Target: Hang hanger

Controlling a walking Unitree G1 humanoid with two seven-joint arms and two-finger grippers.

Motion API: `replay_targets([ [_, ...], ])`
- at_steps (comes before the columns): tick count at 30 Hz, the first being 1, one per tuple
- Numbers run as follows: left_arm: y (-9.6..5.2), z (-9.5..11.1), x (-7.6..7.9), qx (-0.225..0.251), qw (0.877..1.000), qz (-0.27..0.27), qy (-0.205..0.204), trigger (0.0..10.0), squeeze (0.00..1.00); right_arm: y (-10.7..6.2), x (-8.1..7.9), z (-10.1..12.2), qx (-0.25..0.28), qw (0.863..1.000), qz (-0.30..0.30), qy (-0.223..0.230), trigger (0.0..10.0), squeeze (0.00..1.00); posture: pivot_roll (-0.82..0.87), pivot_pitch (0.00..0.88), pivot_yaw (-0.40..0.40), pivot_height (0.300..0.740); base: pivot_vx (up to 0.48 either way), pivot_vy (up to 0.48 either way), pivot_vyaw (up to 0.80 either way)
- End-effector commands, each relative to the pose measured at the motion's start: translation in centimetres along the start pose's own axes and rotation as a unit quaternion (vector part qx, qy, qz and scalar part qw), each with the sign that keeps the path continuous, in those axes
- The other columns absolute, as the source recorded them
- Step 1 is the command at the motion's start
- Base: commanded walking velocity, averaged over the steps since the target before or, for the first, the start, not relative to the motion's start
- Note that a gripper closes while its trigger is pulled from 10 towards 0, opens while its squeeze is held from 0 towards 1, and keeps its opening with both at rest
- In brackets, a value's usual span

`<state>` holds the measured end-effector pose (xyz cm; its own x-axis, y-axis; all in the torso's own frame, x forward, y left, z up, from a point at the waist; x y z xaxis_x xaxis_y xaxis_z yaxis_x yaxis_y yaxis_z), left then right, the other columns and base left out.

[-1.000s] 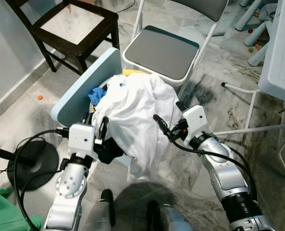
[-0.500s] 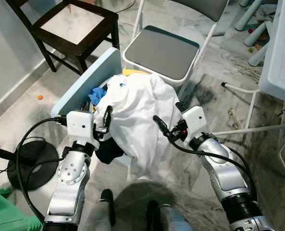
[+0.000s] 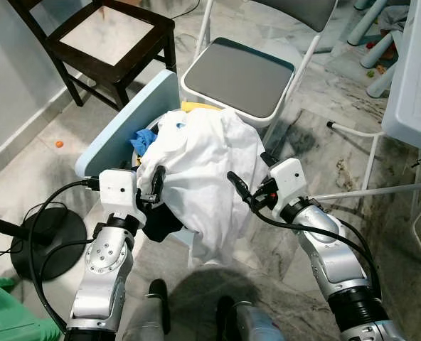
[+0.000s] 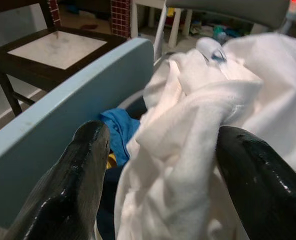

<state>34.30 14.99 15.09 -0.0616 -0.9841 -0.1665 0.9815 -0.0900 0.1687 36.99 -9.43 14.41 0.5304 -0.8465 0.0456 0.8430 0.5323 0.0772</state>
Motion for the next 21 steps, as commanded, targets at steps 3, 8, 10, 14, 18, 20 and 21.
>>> replay_targets([
  [3,-0.2,-0.4,-1.1,-0.008,1.0,0.024,-0.008,10.0,0.0,-0.6,0.1,-0.6,-0.01,1.0,-0.001,0.0,10.0,0.0,0.23,0.358,-0.104,0.74,0.0,0.0,0.0],
  [8,-0.5,-1.1,-1.9,-0.023,0.999,0.042,-0.01,10.0,0.0,-0.5,0.0,-0.6,-0.01,1.0,0.001,0.0,10.0,0.0,0.23,0.36,-0.108,0.74,0.0,0.0,0.0],
  [10,-0.5,-1.2,-2.1,-0.024,0.999,0.045,-0.007,10.0,0.0,-0.5,0.0,-0.6,-0.01,1.0,0.002,0.0,10.0,0.0,0.23,0.36,-0.107,0.74,0.0,0.0,0.0],
  [14,-0.5,-1.6,-2.6,-0.033,0.998,0.055,-0.005,10.0,0.0,-0.4,-0.1,-0.5,-0.011,1.0,0.004,0.0,10.0,0.0,0.23,0.361,-0.111,0.74,0.0,0.0,0.0],
  [18,-0.5,-2.0,-1.9,-0.047,0.998,0.033,-0.022,10.0,0.0,-0.4,-0.1,-0.5,-0.01,1.0,0.005,0.0,10.0,0.0,0.23,0.361,-0.112,0.74,0.0,0.0,0.0],
  [20,-0.4,-1.8,-1.6,-0.044,0.998,0.024,-0.026,10.0,0.0,-0.3,-0.1,-0.5,-0.01,1.0,0.005,0.0,10.0,0.0,0.23,0.361,-0.112,0.74,0.0,0.0,0.0],
  [21,-0.4,-1.7,-1.2,-0.042,0.999,0.012,-0.029,10.0,0.0,-0.3,-0.1,-0.5,-0.01,1.0,0.005,0.0,10.0,0.0,0.23,0.361,-0.111,0.74,0.0,0.0,0.0],
])
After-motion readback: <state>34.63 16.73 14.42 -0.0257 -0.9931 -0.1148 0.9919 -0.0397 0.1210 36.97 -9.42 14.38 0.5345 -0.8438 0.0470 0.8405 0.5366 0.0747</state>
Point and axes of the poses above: a point about 5 cm out from each wrist's last joint towards the gripper, its own y axis pointing out of the wrist towards the gripper, its own z axis along the axis of the wrist's last joint, x = y × z, the point moved 5 cm from there along y, pointing out of the wrist towards the gripper, and after that the axes turned 10 degrees about y, right-handed, at the moved point
